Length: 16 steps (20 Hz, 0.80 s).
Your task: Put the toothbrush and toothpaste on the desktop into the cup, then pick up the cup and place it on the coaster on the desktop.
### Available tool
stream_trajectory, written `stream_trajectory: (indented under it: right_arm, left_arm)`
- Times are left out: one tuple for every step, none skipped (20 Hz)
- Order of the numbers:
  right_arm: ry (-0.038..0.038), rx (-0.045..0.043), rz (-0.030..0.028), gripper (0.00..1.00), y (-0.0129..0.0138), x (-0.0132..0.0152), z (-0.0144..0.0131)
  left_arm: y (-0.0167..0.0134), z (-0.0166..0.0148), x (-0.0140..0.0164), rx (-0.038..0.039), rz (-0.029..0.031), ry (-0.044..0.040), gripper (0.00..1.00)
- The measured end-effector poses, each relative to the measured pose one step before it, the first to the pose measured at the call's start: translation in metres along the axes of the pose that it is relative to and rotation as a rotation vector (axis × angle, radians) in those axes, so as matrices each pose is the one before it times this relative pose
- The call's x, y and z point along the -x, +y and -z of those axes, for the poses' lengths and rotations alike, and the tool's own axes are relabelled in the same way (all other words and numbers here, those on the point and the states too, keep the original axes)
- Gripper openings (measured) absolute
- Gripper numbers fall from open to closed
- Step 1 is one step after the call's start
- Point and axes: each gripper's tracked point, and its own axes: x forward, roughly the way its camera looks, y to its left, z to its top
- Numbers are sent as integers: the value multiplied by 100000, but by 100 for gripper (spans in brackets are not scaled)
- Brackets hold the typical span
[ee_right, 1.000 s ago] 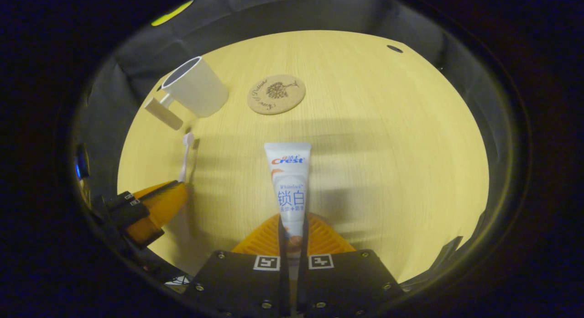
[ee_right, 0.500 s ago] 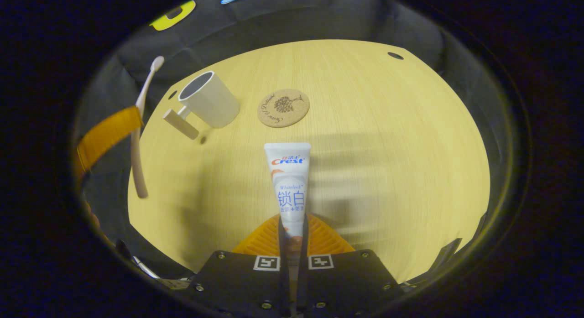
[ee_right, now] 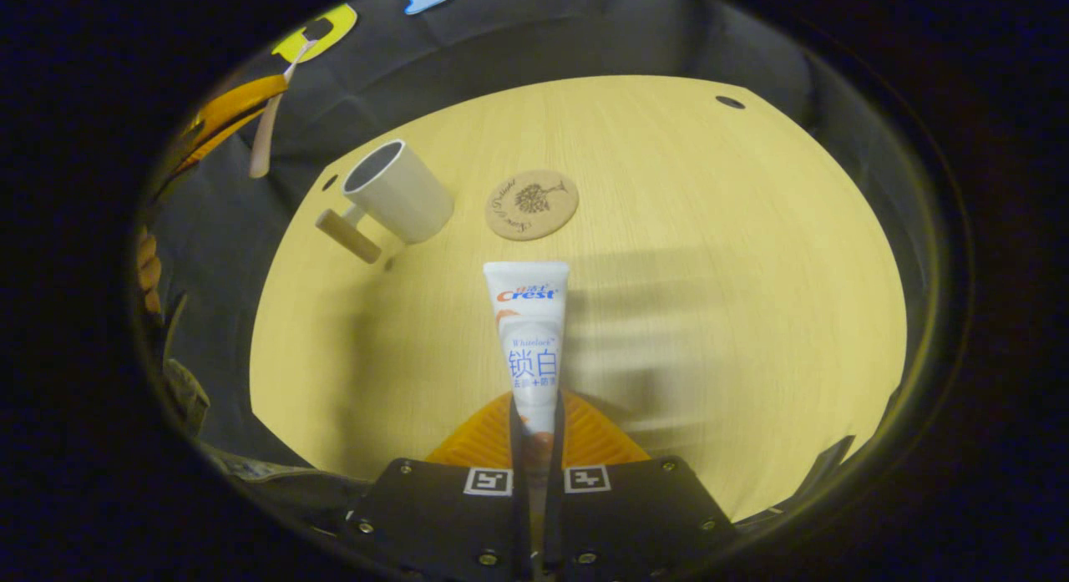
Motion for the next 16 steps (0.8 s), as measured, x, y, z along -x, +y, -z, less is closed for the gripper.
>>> stream_trajectory:
  right_arm:
    - [-136,-411,-102,8,-77,92,-70]
    - [36,-434,40,8,-105,139,-68]
    - [3,-224,368,8,-114,25,67]
    - [-100,-54,453,8,-187,91,-38]
    - [-111,-222,234,8,-148,155,-27]
    - [-125,-700,48,8,-174,201,-16]
    - [0,-853,-128,8,-116,35,1]
    - [21,-730,-15,8,-148,-27,19]
    - [452,-567,163,8,-175,-100,92]
    - [887,-524,179,8,-164,-158,156]
    - [678,-430,98,8,-100,-306,217]
    - [576,-550,141,8,-110,-84,157]
    - [448,-293,-61,8,-173,3,337]
    - [431,-24,222,8,-96,86,123]
    - [217,271,394,8,-187,68,118]
    - [241,273,636,8,-229,120,120]
  left_arm:
    - [211,113,-984,528,-118,-133,6]
    - [249,215,-889,126,-183,69,6]
    - [55,166,-868,583,848,-379,6]
    - [216,275,-763,482,384,98,6]
    - [386,565,-897,281,-227,748,6]
    - [612,573,-789,596,-1171,1003,6]
    - [558,463,-710,1029,-756,960,6]
    - [454,493,-613,1025,-707,1157,6]
    - [426,445,-541,704,-634,794,7]
    - [214,401,-302,385,-70,824,6]
    - [-71,376,-112,830,286,127,6]
    - [170,436,-179,666,-430,226,6]
    - [107,440,-157,-238,-691,656,6]
    - [297,363,-241,-1114,-1241,336,6]
    - [19,71,-240,-945,-1144,-478,6]
    - [6,97,-184,-76,-127,-361,6]
